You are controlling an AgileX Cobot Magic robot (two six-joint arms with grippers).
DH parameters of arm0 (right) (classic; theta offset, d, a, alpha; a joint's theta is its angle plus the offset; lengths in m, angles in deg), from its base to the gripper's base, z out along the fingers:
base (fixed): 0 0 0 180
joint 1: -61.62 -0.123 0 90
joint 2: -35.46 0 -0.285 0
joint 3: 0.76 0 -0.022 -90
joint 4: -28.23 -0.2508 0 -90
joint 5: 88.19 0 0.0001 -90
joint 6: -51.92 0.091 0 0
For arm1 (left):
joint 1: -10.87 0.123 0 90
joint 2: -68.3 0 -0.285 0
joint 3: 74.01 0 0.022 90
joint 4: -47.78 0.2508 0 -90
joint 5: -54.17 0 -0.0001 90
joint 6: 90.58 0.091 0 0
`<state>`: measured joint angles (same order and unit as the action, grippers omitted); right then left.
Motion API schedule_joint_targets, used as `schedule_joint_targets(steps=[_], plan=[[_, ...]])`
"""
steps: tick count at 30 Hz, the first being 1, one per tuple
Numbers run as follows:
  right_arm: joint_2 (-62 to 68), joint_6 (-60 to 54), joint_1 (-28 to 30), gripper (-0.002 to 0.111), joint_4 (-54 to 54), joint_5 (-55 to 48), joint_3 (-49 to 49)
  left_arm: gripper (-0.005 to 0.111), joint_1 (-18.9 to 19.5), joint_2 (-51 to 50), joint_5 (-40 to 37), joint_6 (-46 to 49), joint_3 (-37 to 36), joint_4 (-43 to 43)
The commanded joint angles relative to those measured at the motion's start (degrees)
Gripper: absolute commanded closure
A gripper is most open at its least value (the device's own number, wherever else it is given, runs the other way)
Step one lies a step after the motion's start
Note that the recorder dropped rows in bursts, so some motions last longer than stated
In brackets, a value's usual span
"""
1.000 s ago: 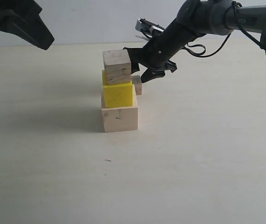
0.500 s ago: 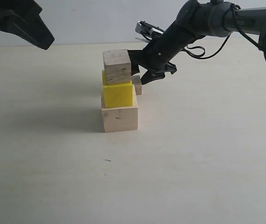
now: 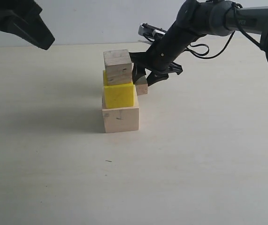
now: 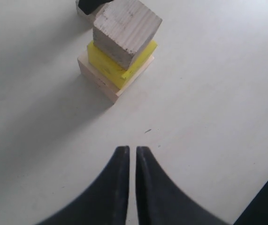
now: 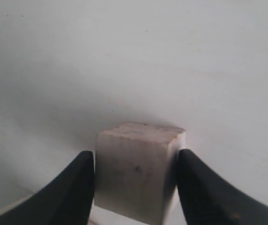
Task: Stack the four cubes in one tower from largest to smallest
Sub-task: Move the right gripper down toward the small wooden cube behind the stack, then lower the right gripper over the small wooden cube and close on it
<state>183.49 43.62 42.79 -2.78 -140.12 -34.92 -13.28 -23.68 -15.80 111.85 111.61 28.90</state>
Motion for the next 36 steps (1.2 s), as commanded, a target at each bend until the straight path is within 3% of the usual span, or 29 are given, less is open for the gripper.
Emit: schedule_joint_targets(steps=[1,9,16,18,23,25,36], plan=[[-0.66,1.46,0.19,0.084,7.34,-1.21,0.07,0.099,0.19,0.47,0.61,1.17,-0.15,-0.1],[-1.98,9.67,0.56,0.084,19.45,-4.04,0.07,0.099,0.19,0.47,0.61,1.17,-0.15,-0.1],[-1.98,9.79,1.42,0.083,20.55,-4.71,0.07,0.099,0.19,0.47,0.82,1.58,-0.15,-0.21],[-1.98,9.41,1.42,0.078,20.55,-4.82,0.07,0.099,0.19,0.47,0.82,1.73,-0.15,-0.21],[-1.98,6.66,1.42,0.045,18.57,-4.99,0.07,0.099,0.19,0.47,0.82,2.0,-0.15,-0.21],[-1.98,6.66,1.42,0.037,18.57,-4.99,0.07,0.099,0.19,0.47,0.82,2.0,-0.15,-0.21],[-1.98,2.58,1.42,0.037,17.93,-2.8,0.07,0.099,0.19,0.47,0.82,2.38,-0.15,-0.21]])
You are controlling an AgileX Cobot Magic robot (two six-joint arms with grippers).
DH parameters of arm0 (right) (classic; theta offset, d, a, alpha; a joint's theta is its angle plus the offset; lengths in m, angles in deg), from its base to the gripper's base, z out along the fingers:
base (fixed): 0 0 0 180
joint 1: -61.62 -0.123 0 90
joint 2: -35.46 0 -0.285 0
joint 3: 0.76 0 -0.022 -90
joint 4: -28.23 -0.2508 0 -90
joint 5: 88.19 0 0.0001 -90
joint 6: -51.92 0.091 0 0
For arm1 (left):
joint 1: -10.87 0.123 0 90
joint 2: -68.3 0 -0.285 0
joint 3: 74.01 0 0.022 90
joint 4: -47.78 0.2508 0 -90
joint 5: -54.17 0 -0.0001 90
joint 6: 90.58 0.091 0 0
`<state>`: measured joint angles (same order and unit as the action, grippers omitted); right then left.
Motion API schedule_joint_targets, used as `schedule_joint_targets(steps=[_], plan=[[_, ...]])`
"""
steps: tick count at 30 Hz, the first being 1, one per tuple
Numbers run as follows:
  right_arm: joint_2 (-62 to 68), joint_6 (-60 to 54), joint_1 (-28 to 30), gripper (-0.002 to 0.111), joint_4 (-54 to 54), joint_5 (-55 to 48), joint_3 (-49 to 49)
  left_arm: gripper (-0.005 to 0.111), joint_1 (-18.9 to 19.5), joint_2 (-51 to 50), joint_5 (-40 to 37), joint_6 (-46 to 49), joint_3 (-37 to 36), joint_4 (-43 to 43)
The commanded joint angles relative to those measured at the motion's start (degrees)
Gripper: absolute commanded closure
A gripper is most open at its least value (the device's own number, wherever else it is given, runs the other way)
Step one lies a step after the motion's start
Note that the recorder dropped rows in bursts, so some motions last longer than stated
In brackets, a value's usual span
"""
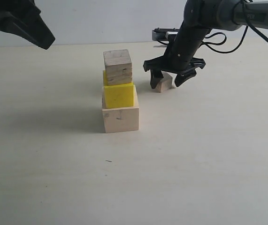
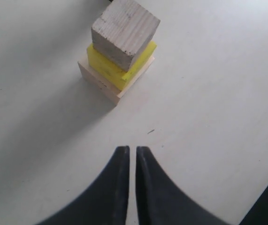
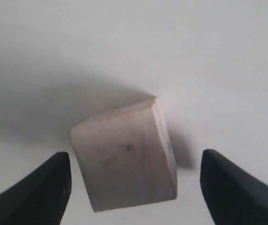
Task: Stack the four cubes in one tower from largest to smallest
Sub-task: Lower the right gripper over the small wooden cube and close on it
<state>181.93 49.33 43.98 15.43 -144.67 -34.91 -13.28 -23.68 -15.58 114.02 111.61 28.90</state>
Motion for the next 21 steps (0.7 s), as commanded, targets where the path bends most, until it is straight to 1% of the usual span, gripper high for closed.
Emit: schedule_joint_targets(steps=[1,5,11,21], plan=[[-0.41,-3.71,0.23,0.037,-0.27,1.85,0.06,0.099,0.19,0.47,0.61,0.21,-0.15,-0.21],[-0.41,-6.06,0.23,0.04,-1.08,2.07,0.06,0.099,0.19,0.47,0.61,0.66,-0.15,-0.21],[-1.37,-12.04,0.23,0.04,-5.48,1.94,0.06,0.099,0.19,0.47,0.84,1.13,-0.15,-0.09],[-3.57,-17.04,0.23,0.043,-4.62,2.72,0.06,0.099,0.19,0.47,0.86,1.57,-0.15,-0.47]])
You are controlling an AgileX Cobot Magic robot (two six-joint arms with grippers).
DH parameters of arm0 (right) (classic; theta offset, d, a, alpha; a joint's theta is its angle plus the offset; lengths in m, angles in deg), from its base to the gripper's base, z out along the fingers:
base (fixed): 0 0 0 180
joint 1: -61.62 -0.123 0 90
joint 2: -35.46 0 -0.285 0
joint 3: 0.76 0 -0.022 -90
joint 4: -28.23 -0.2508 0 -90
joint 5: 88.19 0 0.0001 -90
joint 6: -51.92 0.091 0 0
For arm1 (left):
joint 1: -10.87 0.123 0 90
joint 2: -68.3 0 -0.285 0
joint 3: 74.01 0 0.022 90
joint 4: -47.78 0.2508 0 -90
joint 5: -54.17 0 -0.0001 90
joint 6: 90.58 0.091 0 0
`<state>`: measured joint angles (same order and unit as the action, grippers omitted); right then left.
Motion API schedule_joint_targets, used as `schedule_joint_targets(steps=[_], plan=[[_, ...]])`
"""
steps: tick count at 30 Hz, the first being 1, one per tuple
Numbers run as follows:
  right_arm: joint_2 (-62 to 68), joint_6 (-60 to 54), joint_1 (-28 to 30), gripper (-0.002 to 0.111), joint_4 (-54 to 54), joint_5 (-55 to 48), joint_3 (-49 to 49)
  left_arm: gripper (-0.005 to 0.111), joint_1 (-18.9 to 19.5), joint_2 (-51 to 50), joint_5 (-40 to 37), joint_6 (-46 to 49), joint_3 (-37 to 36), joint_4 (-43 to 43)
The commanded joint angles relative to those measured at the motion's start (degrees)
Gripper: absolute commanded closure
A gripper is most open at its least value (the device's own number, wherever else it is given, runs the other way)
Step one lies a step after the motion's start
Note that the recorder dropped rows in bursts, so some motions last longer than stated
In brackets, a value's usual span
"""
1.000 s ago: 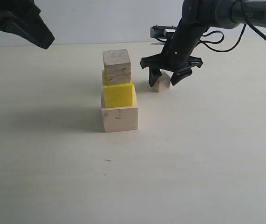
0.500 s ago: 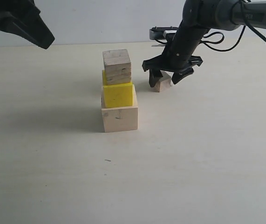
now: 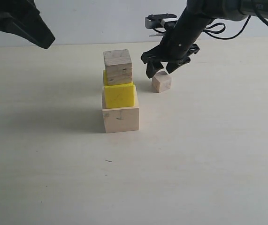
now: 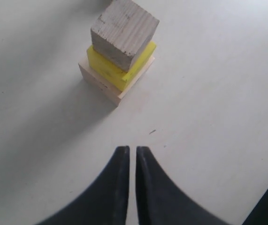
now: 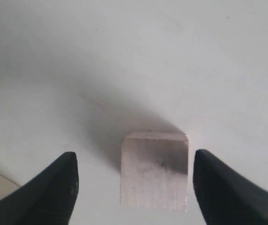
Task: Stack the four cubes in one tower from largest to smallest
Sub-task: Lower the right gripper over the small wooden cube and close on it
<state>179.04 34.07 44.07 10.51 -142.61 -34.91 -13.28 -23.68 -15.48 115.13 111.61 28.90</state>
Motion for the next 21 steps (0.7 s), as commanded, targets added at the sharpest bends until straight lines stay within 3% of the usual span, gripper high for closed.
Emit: schedule_joint_targets(steps=[1,21], plan=[[-0.56,-2.17,0.14,0.044,0.4,0.66,0.06,0.099,0.19,0.47,0.63,0.46,-0.15,-0.71],[1.59,-3.19,0.14,0.044,1.87,0.91,0.06,0.099,0.19,0.47,-0.26,0.76,-0.15,-1.1]])
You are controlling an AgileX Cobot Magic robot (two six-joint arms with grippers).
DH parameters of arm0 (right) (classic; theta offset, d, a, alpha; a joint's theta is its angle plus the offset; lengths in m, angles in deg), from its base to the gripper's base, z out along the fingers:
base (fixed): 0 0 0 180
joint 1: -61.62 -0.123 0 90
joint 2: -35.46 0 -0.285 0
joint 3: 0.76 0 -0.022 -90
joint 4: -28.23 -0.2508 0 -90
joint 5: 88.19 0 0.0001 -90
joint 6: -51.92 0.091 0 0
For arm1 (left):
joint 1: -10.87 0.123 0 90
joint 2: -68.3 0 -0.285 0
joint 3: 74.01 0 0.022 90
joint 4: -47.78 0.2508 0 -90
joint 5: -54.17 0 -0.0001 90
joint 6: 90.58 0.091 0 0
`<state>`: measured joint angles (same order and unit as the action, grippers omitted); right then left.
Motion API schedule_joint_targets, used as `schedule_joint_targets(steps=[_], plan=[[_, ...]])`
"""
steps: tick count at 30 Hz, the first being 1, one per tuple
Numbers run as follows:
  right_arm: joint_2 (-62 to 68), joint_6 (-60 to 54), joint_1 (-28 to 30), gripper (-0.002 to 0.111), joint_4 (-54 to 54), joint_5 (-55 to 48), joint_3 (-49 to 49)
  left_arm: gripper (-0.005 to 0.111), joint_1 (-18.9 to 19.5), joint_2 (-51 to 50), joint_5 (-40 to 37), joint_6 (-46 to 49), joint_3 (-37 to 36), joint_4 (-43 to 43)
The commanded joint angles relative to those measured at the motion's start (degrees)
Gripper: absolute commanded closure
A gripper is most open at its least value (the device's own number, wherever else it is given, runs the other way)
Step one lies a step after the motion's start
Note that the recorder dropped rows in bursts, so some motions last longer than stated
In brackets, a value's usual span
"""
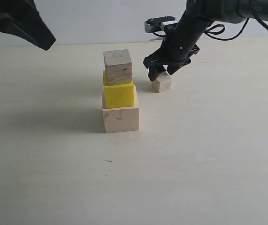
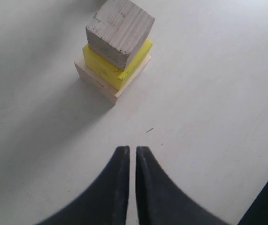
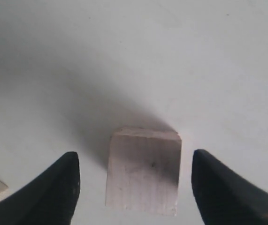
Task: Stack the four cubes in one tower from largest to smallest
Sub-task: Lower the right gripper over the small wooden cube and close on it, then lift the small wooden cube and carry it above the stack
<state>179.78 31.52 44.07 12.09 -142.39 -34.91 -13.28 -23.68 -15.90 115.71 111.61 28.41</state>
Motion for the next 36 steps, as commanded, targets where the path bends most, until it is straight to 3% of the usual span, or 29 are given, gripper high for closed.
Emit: schedule_joint_targets(steps=[1,8,15,20,29,36], plan=[[1.01,-0.64,0.14,0.044,0.29,0.68,0.06,0.099,0.19,0.47,0.17,0.18,-0.15,-0.61],[1.23,-0.64,0.14,0.056,0.08,0.73,0.06,0.099,0.19,0.47,0.18,0.43,-0.15,-0.61],[0.99,0.09,0.14,0.059,0.08,0.51,0.06,0.099,0.19,0.47,0.29,0.55,-0.15,-0.61],[-2.18,0.89,0.36,0.108,0.73,-1.34,0.06,0.099,0.19,0.47,0.29,0.55,-0.15,-0.61],[-10.78,5.75,1.37,0.108,1.6,-12.69,0.06,0.099,0.19,0.47,0.17,0.67,-0.15,-0.71],[-15.84,9.17,1.37,0.108,-0.93,-15.77,0.06,0.099,0.19,0.47,0.11,0.66,-0.15,-0.71]])
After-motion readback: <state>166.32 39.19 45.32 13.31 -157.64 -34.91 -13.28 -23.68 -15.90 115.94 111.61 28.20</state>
